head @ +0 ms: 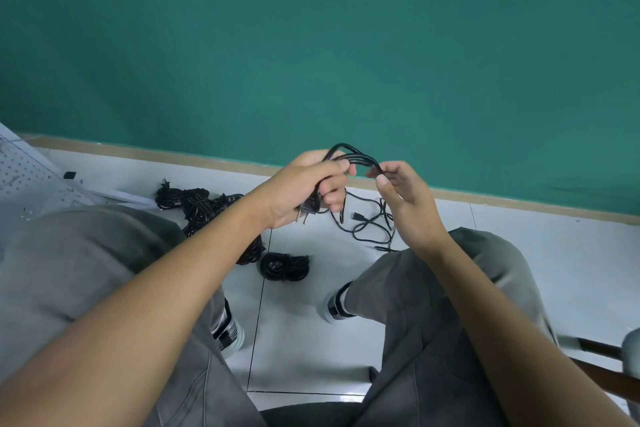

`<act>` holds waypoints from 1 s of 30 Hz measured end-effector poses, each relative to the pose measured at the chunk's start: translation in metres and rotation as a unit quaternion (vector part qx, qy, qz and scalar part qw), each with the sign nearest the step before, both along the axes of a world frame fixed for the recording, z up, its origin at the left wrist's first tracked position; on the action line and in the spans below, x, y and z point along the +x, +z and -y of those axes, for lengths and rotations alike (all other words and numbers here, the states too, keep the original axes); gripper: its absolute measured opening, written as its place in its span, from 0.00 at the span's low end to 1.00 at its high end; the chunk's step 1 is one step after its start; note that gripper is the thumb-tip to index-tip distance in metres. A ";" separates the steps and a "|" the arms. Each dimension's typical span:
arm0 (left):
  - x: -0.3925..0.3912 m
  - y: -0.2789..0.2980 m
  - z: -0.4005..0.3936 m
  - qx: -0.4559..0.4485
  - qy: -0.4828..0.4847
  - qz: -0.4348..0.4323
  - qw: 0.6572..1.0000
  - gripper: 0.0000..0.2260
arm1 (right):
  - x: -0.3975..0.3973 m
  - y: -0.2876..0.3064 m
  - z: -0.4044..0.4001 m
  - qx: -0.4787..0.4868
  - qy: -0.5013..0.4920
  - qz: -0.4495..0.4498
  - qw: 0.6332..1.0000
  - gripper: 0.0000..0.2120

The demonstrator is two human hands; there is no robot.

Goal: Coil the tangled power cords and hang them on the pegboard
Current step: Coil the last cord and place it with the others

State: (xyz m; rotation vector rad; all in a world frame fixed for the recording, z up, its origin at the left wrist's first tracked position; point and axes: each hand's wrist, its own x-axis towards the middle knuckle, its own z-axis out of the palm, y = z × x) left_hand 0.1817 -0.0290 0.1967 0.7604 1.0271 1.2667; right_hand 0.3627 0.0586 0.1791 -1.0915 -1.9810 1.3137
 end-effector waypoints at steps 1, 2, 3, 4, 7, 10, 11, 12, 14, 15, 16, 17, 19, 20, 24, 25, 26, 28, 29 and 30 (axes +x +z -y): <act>-0.001 0.001 -0.001 0.003 -0.001 0.023 1.000 0.09 | -0.001 0.000 -0.002 -0.001 -0.003 0.001 1.000 0.03; 0.000 0.002 -0.002 0.004 -0.002 0.040 0.999 0.09 | -0.004 0.001 -0.003 -0.007 -0.014 0.000 1.000 0.03; 0.001 0.002 -0.003 0.004 0.002 0.039 0.999 0.09 | -0.006 0.003 -0.005 -0.016 -0.031 -0.008 0.999 0.03; 0.001 0.002 -0.004 -0.002 0.010 0.033 0.999 0.08 | -0.009 0.005 -0.005 -0.028 -0.052 -0.021 0.998 0.04; -0.002 -0.005 -0.008 -0.001 0.038 -0.081 0.996 0.08 | -0.017 0.012 -0.005 -0.071 -0.089 -0.071 0.991 0.04; -0.004 -0.008 -0.008 0.006 0.028 -0.215 0.976 0.13 | -0.024 0.018 0.000 -0.083 -0.094 -0.102 0.987 0.02; -0.004 -0.008 -0.009 0.010 0.037 -0.220 0.975 0.12 | -0.027 0.021 0.002 -0.090 -0.102 -0.113 0.984 0.02; -0.003 -0.007 -0.009 0.014 0.053 -0.218 0.975 0.10 | -0.030 0.023 0.004 -0.097 -0.114 -0.122 0.981 0.03; -0.001 -0.006 -0.010 0.009 0.094 -0.206 0.974 0.10 | -0.038 0.027 0.007 -0.112 -0.142 -0.133 0.974 0.03; 0.001 -0.005 -0.011 0.007 0.107 -0.196 0.975 0.11 | -0.040 0.028 0.009 -0.121 -0.153 -0.138 0.971 0.02; 0.001 -0.005 -0.011 0.004 0.115 -0.185 0.976 0.12 | -0.043 0.029 0.010 -0.131 -0.160 -0.143 0.968 0.02; 0.002 -0.005 -0.012 -0.002 0.122 -0.176 0.977 0.13 | -0.046 0.029 0.010 -0.140 -0.164 -0.146 0.965 0.02; 0.004 -0.003 -0.011 -0.018 0.134 -0.174 0.975 0.12 | -0.050 0.032 0.012 -0.153 -0.174 -0.152 0.961 0.02; 0.005 -0.003 -0.011 -0.014 0.139 -0.182 0.973 0.11 | -0.051 0.034 0.012 -0.157 -0.179 -0.154 0.959 0.02; 0.006 -0.010 -0.011 0.025 0.146 -0.250 0.957 0.06 | -0.056 0.038 0.008 -0.151 -0.186 -0.129 0.962 0.03; 0.006 -0.010 -0.010 0.031 0.150 -0.268 0.951 0.05 | -0.056 0.038 0.007 -0.158 -0.182 -0.121 0.963 0.04; 0.007 -0.010 -0.009 0.035 0.150 -0.279 0.948 0.05 | -0.056 0.040 0.006 -0.169 -0.176 -0.113 0.963 0.06; 0.009 -0.009 -0.008 0.036 0.137 -0.249 0.958 0.04 | -0.056 0.042 0.005 -0.189 -0.174 -0.096 0.962 0.08; 0.012 -0.007 -0.007 0.029 0.124 -0.201 0.971 0.04 | -0.057 0.045 0.005 -0.199 -0.178 -0.093 0.959 0.08; 0.014 -0.006 -0.007 0.021 0.111 -0.150 0.982 0.05 | -0.057 0.048 0.005 -0.205 -0.181 -0.091 0.957 0.07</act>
